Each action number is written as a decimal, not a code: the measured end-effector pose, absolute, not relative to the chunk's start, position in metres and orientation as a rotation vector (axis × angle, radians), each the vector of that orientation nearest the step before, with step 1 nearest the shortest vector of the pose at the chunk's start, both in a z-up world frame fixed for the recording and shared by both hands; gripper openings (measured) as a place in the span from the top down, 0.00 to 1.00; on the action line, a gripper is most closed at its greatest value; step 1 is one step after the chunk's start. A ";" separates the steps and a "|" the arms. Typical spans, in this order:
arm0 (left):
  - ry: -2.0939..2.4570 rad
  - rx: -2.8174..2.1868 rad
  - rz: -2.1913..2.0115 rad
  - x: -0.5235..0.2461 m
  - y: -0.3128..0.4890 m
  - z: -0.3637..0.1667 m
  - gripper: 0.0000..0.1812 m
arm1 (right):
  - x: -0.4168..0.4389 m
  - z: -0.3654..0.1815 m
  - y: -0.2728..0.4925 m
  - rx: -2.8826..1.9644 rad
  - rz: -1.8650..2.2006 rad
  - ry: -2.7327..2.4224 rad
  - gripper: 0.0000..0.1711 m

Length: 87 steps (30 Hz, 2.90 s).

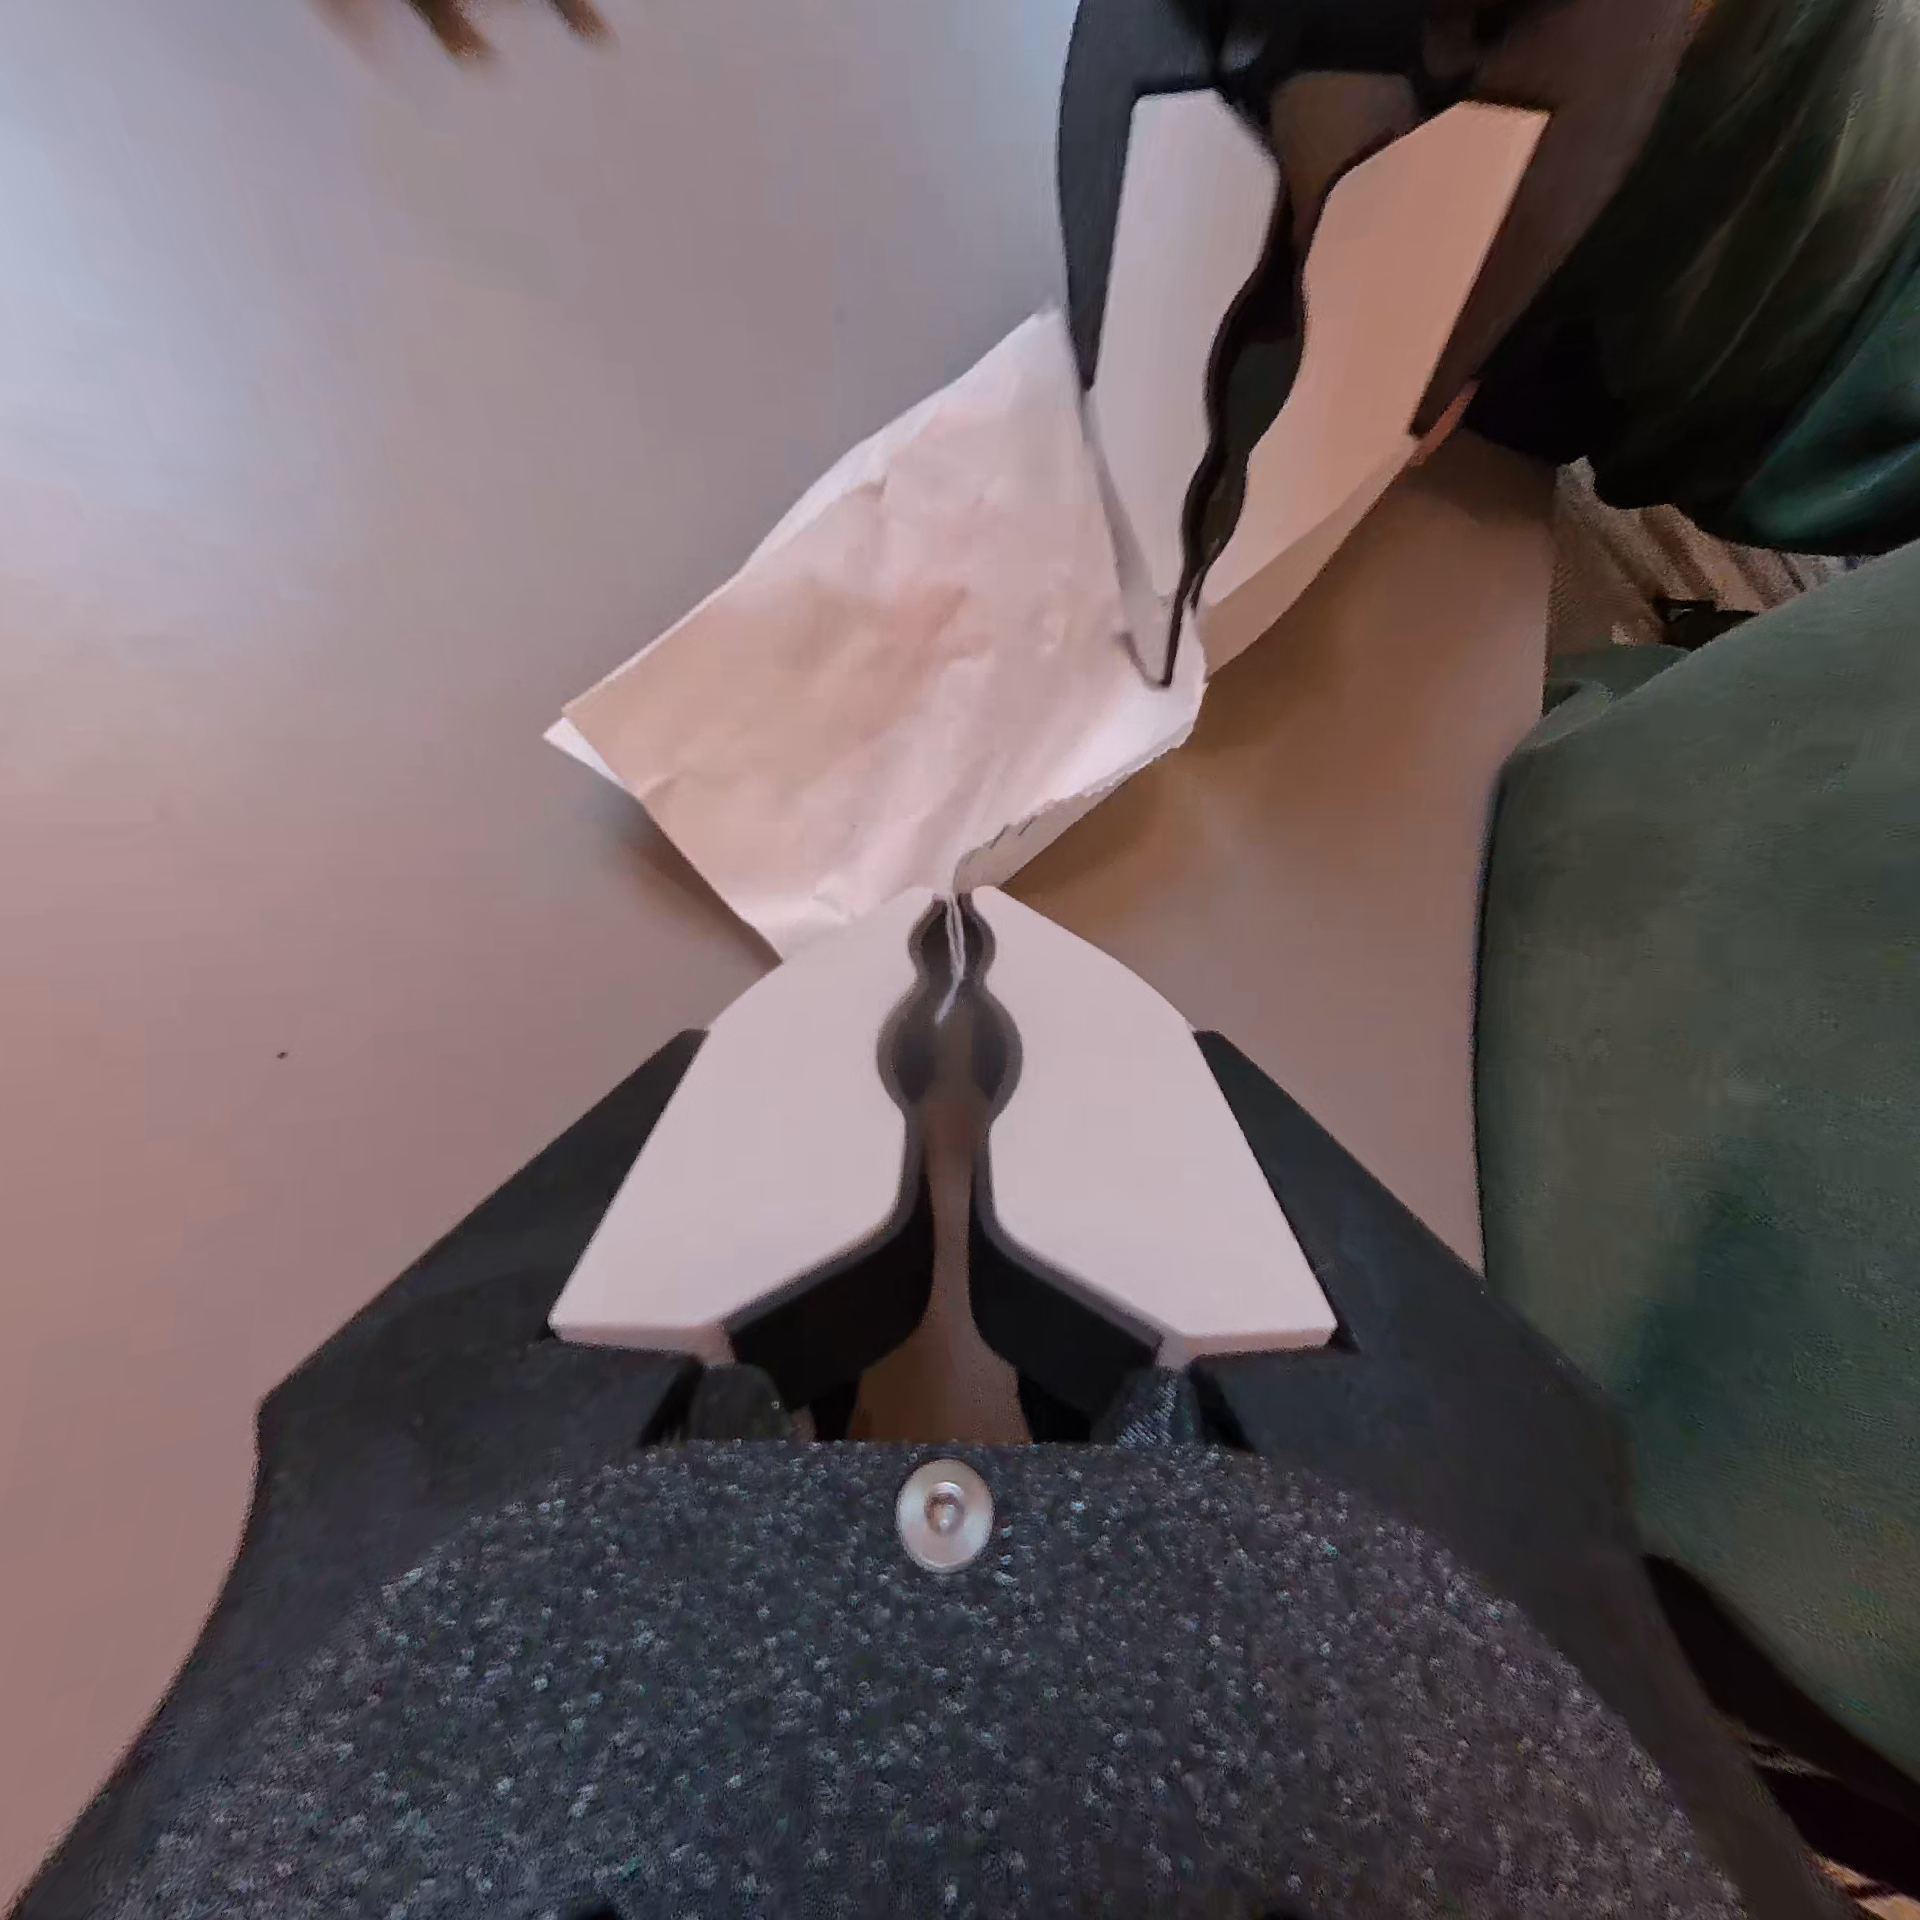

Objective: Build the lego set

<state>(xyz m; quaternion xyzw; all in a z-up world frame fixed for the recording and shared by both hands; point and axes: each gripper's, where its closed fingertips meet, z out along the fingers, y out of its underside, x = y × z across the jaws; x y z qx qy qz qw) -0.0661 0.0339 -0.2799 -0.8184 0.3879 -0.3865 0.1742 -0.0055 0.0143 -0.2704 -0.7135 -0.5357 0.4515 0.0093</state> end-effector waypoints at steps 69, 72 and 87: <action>1.262 -2.474 -1.116 -0.063 0.007 -0.286 0.99 | 0.004 -0.279 0.019 -2.388 1.359 -1.567 1.00; 1.267 -2.475 -1.133 -0.062 0.007 -0.286 0.99 | 0.006 -0.274 0.028 -2.138 1.163 -1.660 0.99; 1.343 -2.456 -1.232 -0.064 0.004 -0.286 0.99 | 0.014 -0.283 0.026 -1.475 0.615 -1.997 1.00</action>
